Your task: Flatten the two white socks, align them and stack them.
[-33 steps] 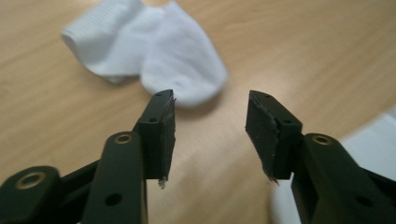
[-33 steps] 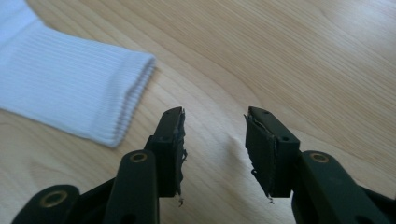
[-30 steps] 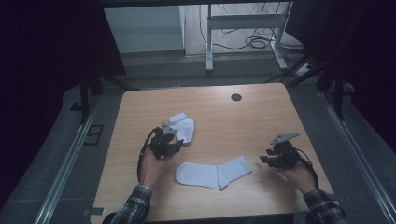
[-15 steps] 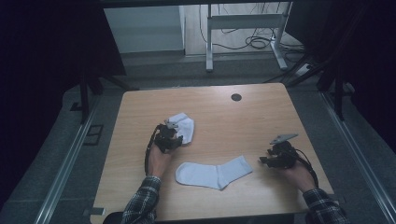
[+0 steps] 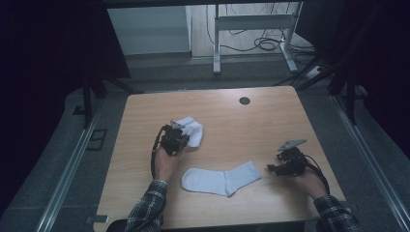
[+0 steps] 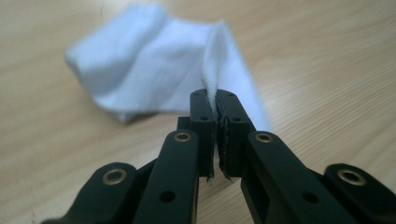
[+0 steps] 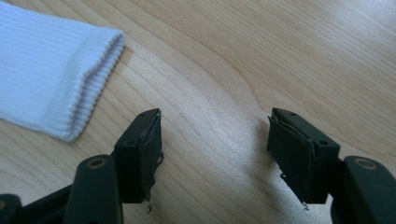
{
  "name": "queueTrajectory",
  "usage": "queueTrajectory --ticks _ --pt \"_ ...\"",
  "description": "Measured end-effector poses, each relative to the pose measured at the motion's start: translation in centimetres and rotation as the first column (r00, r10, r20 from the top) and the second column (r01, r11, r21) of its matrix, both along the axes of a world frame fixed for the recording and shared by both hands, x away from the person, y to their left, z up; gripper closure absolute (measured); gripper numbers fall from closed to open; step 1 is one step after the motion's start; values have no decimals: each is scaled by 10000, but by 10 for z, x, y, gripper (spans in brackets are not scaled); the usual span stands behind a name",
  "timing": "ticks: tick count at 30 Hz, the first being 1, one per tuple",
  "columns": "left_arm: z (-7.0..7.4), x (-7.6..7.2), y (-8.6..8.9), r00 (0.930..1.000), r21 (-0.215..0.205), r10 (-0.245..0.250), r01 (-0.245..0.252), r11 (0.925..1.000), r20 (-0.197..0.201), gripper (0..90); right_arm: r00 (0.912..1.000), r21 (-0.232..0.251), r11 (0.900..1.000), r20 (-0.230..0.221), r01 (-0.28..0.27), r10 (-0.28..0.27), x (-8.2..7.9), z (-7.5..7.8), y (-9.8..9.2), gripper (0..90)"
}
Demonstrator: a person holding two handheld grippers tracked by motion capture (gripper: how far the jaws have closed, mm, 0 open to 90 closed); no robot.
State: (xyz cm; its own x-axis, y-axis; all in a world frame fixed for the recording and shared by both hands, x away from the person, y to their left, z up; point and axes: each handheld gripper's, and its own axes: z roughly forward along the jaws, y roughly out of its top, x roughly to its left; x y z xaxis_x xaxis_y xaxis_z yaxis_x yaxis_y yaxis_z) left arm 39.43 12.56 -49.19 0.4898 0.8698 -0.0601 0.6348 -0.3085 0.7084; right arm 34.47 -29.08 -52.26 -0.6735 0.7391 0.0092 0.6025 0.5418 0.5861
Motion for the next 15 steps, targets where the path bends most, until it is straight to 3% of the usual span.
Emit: queueTrajectory --ticks 9,15 --pt "62 -6 -18 9931 -442 -655 701 9966 976 862 10000 -27 10000 41 -89 89 0 -1 1 326" --pt "108 -16 -36 9765 -653 -1200 1335 9889 1791 862 9999 -22 9999 49 -105 105 0 -1 1 323"
